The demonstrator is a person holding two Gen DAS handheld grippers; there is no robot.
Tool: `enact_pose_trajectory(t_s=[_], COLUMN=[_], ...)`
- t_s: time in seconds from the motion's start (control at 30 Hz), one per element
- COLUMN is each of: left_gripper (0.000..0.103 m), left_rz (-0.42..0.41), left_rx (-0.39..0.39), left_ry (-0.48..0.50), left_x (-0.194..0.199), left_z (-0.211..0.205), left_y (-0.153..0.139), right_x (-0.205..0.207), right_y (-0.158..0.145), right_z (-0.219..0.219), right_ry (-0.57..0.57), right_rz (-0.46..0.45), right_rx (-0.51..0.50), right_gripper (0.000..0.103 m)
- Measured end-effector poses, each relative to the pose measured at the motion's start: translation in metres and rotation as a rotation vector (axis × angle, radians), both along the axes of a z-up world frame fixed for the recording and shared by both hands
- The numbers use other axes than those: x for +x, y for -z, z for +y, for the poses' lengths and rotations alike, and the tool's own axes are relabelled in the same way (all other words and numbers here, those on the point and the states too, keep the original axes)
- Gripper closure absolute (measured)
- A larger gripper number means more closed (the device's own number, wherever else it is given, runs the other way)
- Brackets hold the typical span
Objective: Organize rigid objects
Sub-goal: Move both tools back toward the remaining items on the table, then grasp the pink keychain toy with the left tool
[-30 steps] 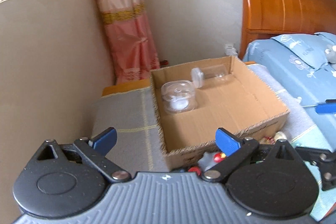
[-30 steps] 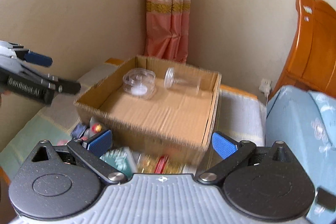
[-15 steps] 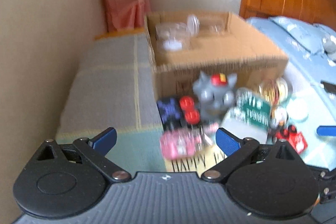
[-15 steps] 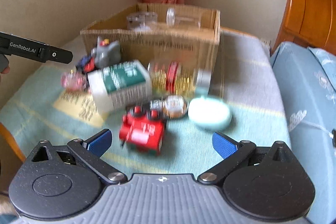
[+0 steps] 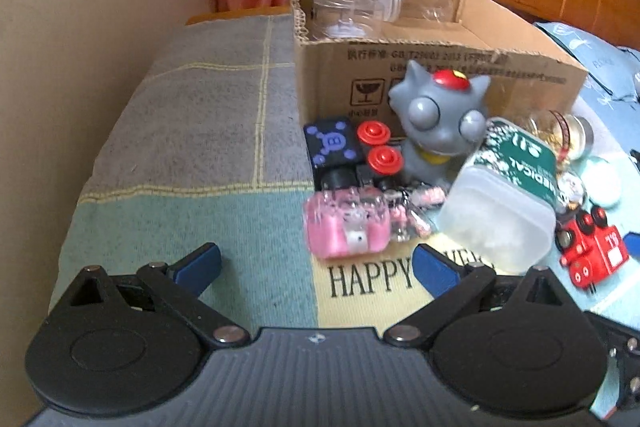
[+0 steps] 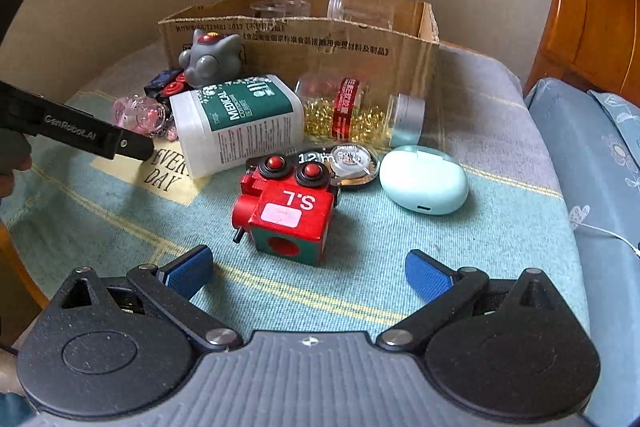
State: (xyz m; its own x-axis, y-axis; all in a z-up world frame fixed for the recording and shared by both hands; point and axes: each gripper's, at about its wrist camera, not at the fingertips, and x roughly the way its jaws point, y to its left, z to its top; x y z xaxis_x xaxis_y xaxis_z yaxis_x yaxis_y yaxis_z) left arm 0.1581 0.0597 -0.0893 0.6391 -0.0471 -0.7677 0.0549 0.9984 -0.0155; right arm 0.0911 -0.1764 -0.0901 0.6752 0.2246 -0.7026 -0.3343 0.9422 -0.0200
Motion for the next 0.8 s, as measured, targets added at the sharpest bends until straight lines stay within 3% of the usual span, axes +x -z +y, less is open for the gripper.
enact_pose_trajectory(t_s=[0.17, 0.23, 0.37, 0.43, 0.8], left_gripper=[0.009, 0.026, 0.04, 0.052, 0.053], left_rz=[-0.017, -0.034, -0.041, -0.048, -0.013], left_rx=[-0.012, -0.021, -0.044, -0.053, -0.041], left_ry=[-0.019, -0.02, -0.008, 0.008, 0.09], left_x=[0.004, 0.003, 0.004, 0.003, -0.022], left_z=[-0.004, -0.003, -0.002, -0.003, 0.003], left_y=[-0.001, -0.004, -0.008, -0.008, -0.01], right_x=[0.002, 0.004, 0.004, 0.003, 0.003], right_y=[0.002, 0.003, 0.004, 0.004, 0.004], right_z=[0.003, 0.003, 0.003, 0.003, 0.004], right_ry=[0.014, 0.015, 0.01, 0.01, 0.016], right_rz=[-0.029, -0.035, -0.046, -0.048, -0.047], right_rx=[0.01, 0.011, 0.015, 0.016, 0.014], right_gripper=[0.0, 0.0, 0.0, 0.0, 0.0])
